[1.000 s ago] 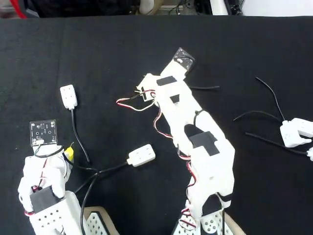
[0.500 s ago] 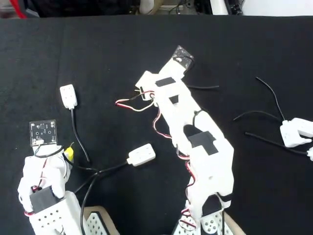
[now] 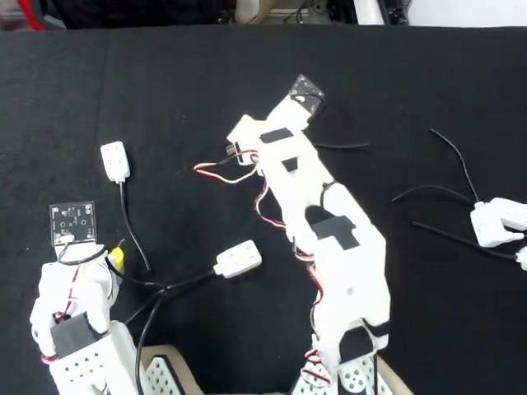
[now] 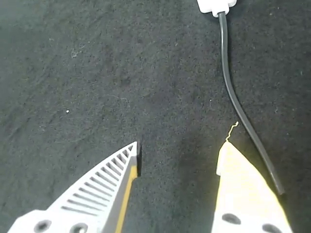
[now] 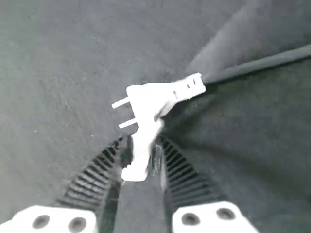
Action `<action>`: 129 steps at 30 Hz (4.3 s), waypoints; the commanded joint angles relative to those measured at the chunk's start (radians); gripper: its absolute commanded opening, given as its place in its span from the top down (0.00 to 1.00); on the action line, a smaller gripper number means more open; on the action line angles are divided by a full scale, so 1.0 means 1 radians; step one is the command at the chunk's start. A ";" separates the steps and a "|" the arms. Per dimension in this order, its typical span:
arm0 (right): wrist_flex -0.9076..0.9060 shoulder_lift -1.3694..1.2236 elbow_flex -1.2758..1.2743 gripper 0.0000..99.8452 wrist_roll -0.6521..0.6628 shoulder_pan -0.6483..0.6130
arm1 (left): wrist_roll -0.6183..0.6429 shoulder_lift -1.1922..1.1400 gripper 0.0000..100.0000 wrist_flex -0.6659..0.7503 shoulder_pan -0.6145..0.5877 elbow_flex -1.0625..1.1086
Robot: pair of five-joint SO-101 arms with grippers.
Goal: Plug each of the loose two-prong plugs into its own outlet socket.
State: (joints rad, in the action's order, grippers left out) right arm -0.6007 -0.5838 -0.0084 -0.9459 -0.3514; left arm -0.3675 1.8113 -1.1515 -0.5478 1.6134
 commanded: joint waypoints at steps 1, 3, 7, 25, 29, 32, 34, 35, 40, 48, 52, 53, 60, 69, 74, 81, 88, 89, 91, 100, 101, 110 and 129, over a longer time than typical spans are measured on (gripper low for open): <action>-0.046 0.012 0.015 0.97 0.008 -0.034 | -0.012 0.008 0.74 0.000 0.012 -0.005; -0.060 0.013 0.016 0.97 0.008 -0.034 | -0.012 0.008 0.74 0.000 0.012 -0.005; -0.127 0.013 0.050 0.97 0.009 -0.032 | -0.012 0.008 0.74 0.000 0.012 -0.005; -0.692 0.096 0.320 0.99 0.423 0.006 | -0.014 0.008 0.74 0.025 0.061 0.021; -0.698 0.251 0.206 0.99 0.497 0.003 | -0.014 0.008 0.74 0.032 0.079 0.025; -0.667 0.407 0.076 0.99 0.555 -0.003 | -0.008 0.009 0.74 0.032 0.082 0.022; -0.611 0.522 -0.025 0.99 0.583 -0.012 | -0.005 0.009 0.74 0.032 0.122 0.015; -0.574 0.584 -0.084 0.99 0.601 -0.021 | 0.009 0.009 0.74 0.031 0.157 0.007; -0.362 0.912 -0.423 0.99 0.664 -0.118 | 0.132 0.009 0.74 0.117 0.351 0.004; -0.137 1.342 -0.803 0.99 0.667 -0.199 | 0.238 0.009 0.74 0.437 0.479 0.082; -0.098 1.399 -0.883 0.99 0.666 -0.253 | 0.275 0.009 0.74 0.503 0.607 0.085; -0.092 1.400 -0.891 0.99 0.666 -0.265 | 0.275 0.009 0.74 0.508 0.641 0.085; -0.094 1.406 -0.900 0.99 0.631 -0.279 | 0.269 0.009 0.74 0.499 0.748 0.085; -0.101 1.402 -0.909 0.99 0.629 -0.281 | 0.272 0.009 0.74 0.537 0.742 0.077; -0.160 1.403 -0.903 0.99 0.629 -0.328 | 0.273 0.006 0.74 0.568 0.740 0.087; -0.236 1.406 -0.889 0.99 0.640 -0.362 | 0.273 0.008 0.74 0.572 0.694 0.087; -0.350 1.400 -0.829 0.99 0.674 -0.356 | 0.273 0.008 0.74 0.572 0.687 0.087; -0.350 1.400 -0.829 0.99 0.675 -0.356 | 0.273 0.008 0.74 0.572 0.687 0.087; -0.350 1.400 -0.829 0.99 0.694 -0.356 | 0.273 0.008 0.74 0.572 0.687 0.087; -0.304 1.386 -0.822 0.99 0.775 -0.173 | 0.247 0.008 0.74 0.446 0.684 0.053; -0.305 1.372 -0.819 0.99 0.789 -0.158 | 0.215 0.008 0.74 0.396 0.676 0.033; -0.528 1.141 -0.650 0.99 0.856 -0.081 | 0.114 0.009 0.74 0.232 0.315 -0.038; -0.657 0.880 -0.616 0.99 0.850 -0.226 | 0.017 0.009 0.74 0.224 0.024 0.085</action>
State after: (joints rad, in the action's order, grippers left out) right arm -1.2697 0.3291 -0.6559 -0.0913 -0.5585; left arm -0.3337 1.8113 -0.9229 -0.5217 1.6778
